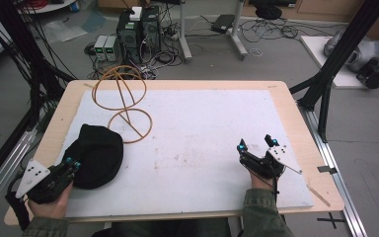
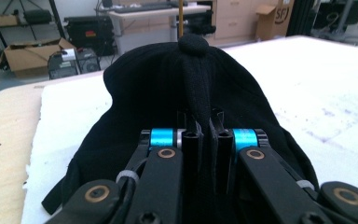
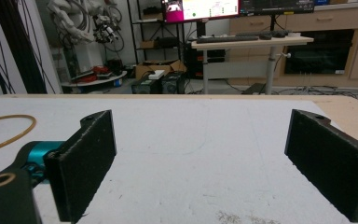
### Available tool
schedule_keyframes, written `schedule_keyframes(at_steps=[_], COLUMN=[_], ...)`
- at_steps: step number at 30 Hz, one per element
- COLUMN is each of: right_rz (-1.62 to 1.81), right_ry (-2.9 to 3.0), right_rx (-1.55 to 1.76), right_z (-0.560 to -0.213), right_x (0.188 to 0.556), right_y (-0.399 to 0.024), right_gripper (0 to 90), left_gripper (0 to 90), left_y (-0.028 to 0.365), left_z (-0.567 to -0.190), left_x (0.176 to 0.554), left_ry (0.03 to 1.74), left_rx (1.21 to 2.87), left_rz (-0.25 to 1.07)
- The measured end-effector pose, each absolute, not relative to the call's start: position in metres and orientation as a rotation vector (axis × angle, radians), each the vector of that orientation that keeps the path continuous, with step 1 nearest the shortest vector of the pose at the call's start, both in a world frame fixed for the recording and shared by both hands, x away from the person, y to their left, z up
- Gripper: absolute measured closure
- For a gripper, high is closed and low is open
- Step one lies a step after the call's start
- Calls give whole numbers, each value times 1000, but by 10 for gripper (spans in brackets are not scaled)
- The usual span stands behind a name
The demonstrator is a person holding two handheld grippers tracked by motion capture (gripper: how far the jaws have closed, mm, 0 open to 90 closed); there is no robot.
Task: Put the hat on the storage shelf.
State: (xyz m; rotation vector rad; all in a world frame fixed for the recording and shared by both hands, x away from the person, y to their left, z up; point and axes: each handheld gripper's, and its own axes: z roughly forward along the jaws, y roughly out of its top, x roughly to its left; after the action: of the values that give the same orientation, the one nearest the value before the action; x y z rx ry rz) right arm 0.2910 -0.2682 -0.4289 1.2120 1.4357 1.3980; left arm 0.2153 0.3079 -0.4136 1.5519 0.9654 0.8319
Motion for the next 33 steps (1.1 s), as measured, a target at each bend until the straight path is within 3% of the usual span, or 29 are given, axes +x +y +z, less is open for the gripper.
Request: schedule_keyframes(at_steps=[33], right_rz=[1382], right_ry=[1454], right_rx=[1198], right_z=[-430], right_x=[293], right_y=[-267], right_gripper=[79], left_gripper=[858], left_y=[303], left_z=[-378], left_x=[201], left_ry=[837], left_rx=[1379], left_rz=[963])
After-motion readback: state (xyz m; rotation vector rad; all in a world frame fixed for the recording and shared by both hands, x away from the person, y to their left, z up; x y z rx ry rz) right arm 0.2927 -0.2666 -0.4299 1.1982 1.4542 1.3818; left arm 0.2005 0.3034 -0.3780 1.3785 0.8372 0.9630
